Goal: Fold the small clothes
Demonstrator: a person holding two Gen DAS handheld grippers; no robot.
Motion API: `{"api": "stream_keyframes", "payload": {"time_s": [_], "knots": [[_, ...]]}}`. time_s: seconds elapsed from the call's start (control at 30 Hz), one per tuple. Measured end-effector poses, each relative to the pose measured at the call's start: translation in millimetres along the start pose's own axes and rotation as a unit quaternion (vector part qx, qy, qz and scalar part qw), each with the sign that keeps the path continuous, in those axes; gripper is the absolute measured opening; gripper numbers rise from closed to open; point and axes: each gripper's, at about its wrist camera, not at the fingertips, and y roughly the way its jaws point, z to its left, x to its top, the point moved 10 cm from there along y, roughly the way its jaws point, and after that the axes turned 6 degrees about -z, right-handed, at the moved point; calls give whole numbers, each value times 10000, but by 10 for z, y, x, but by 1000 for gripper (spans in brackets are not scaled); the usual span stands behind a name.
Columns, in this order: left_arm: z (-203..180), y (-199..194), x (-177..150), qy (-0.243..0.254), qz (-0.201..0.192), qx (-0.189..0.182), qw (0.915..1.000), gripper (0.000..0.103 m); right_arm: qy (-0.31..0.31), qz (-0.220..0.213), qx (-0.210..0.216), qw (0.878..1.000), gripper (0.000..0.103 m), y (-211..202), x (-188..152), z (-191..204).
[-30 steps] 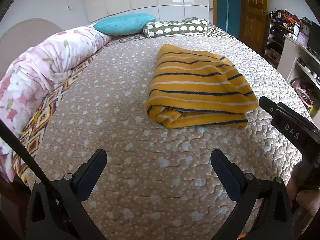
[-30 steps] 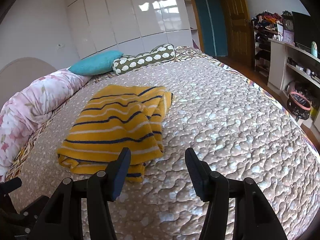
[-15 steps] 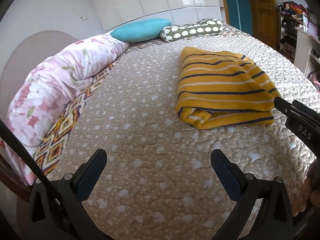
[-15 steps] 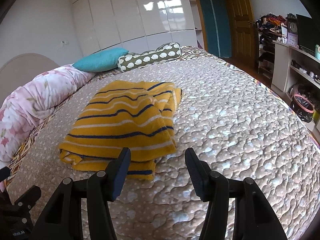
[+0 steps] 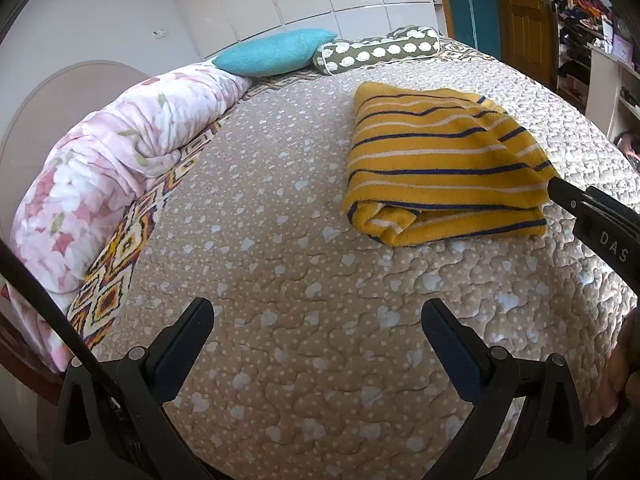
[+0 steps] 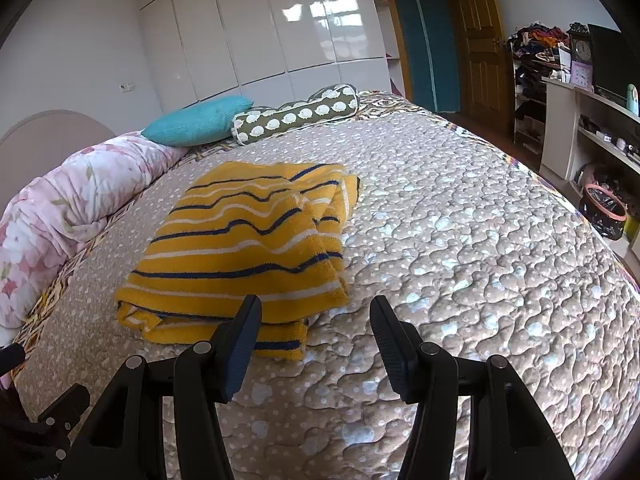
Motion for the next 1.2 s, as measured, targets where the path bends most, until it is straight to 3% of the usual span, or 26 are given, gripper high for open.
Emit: {"api": "stream_keyframes", "payload": {"time_s": [0.7,0.97,1.0,1.1,1.2], "knots": [[-49,112,-93,45,157,-177,9997,103,44,31,-14,10000,61,46,-21,-35],[84,281,-160,-308,248,-539,9978,103,883,-161,48,9960,61,60,271,-443],[117,310,-176,-343,259,-571,9974,103,962,-147,106,9952,59,95,340,-447],[182,362,-212,-493,312,-654,9962,103,1038,-47,578,9929,37,316,636,-265],[262,408,-243,-688,390,-732,9942,103,802,160,871,9928,36,660,840,62]]}}
